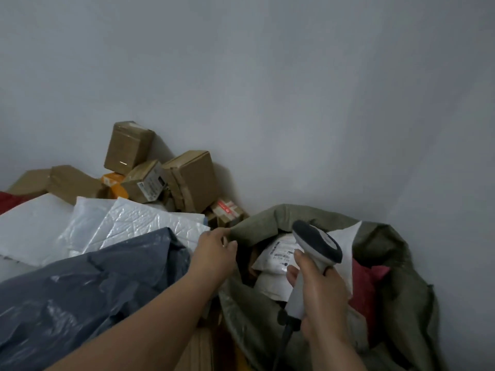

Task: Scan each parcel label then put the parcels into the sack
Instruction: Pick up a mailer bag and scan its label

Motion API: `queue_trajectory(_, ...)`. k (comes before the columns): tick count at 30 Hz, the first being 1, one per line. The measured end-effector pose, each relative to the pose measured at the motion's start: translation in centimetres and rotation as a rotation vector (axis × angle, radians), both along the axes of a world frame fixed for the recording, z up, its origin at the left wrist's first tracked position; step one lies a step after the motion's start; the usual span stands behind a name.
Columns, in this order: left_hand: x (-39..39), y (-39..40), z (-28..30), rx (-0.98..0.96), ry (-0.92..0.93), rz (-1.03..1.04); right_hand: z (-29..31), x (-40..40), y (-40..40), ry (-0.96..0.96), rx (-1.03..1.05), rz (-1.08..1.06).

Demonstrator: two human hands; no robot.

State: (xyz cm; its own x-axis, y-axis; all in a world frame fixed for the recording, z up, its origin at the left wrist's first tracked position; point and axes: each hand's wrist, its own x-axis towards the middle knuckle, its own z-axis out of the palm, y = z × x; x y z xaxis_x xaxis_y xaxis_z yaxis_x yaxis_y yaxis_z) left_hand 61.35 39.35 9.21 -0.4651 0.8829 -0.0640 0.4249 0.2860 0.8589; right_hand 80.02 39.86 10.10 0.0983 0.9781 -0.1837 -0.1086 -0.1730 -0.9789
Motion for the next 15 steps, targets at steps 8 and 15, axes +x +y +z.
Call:
queue_trajectory(8,-9.3,-4.3,0.6,-0.014,0.013,0.315,0.1,-8.8,-0.2,0.086,-0.142,0.351)
queue_trajectory(15,-19.1,-10.0,-1.5,-0.093,-0.001,0.482,-1.0,-17.6,-3.1,0.027,-0.163,0.578)
